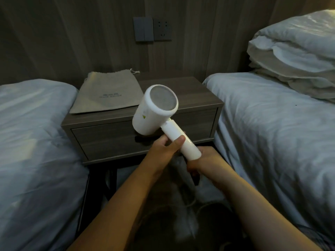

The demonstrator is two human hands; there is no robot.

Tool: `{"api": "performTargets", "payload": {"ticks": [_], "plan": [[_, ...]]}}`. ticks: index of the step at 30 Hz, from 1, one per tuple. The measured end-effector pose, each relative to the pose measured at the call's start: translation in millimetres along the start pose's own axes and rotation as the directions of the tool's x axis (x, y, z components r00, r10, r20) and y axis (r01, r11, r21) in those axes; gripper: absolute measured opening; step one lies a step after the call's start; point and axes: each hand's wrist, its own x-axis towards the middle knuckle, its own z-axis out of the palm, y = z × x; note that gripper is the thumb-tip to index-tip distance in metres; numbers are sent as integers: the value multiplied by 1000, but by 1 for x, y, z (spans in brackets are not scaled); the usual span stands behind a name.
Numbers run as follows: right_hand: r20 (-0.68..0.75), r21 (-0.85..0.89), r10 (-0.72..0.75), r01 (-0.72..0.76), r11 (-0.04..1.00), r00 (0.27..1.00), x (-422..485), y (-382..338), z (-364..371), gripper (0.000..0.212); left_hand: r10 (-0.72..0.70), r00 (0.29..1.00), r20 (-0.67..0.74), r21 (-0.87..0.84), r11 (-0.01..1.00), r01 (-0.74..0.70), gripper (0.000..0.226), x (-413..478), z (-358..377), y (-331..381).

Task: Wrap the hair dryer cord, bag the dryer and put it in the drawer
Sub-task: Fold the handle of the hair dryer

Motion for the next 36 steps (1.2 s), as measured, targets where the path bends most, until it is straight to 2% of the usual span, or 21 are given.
{"api": "performTargets", "payload": {"ticks": [2, 5, 7, 8, 10, 11, 12, 14, 16, 18, 20, 23, 25, 28, 30, 32, 36], "plan": [[-87, -100, -49, 40, 994, 995, 0, -2, -8, 29, -11, 999, 40, -17, 1000, 11, 27, 2, -7, 1], [-134, -163, -110, 88, 983, 985, -1, -1, -23, 30, -87, 995, 53, 118, 990, 81, 29, 8, -25, -2], [-140, -175, -111, 86, 981, 984, 0, 1, -34, 30, -120, 990, -70, 111, 986, 127, 22, 11, -37, -6], [-135, -174, -105, 81, 981, 985, 2, 1, -39, 29, -90, 979, -184, 68, 992, 104, 18, 12, -42, -8], [-110, -150, -86, 69, 986, 990, 4, 2, -48, 24, 72, 927, -368, 114, 993, -31, 11, 15, -52, -11], [-83, -127, -74, 64, 990, 994, 4, 2, -52, 23, 144, 923, -357, 176, 981, -85, 15, 18, -56, -11], [-43, -94, -64, 60, 994, 997, 5, 3, -56, 20, 185, 945, -269, 224, 966, -125, 29, 18, -60, -9], [87, -20, -58, 60, 998, 995, 4, 5, -64, 15, 154, 988, -16, 275, 951, -144, 59, 16, -64, -4], [256, 6, -63, 64, 998, 965, 3, 8, -72, 15, 131, 987, 98, 307, 939, -155, 73, 13, -66, 3], [411, -23, -75, 93, 995, 909, 0, 11, -77, 10, 129, 984, 121, 341, 926, -164, 76, 11, -67, 7], [528, -66, -86, 142, 988, 845, -3, 13, -80, 20, 117, 985, 130, 345, 926, -155, 73, 10, -68, 9], [586, -162, -134, 278, 947, 799, -4, 11, -76, 30, 114, 989, 96, 353, 925, -140, 58, 6, -61, 6], [543, -308, -159, 371, 876, 825, -2, 8, -68, 33, 123, 991, 48, 354, 926, -132, 53, 5, -53, 4], [399, -448, -207, 387, 806, 893, 0, 6, -52, 35, 148, 989, 13, 341, 929, -144, 54, 5, -43, 3], [326, -446, -227, 361, 819, 918, 2, 8, -44, 30, 138, 990, -5, 328, 936, -128, 58, 5, -40, 2], [261, -444, -229, 328, 834, 938, 3, 10, -41, 36, 120, 992, -29, 313, 944, -105, 58, 4, -40, 0], [157, -529, -287, 326, 784, 945, 8, 11, -35, 42, 122, 988, -99, 288, 953, -89, 52, 7, -40, -2]]}}
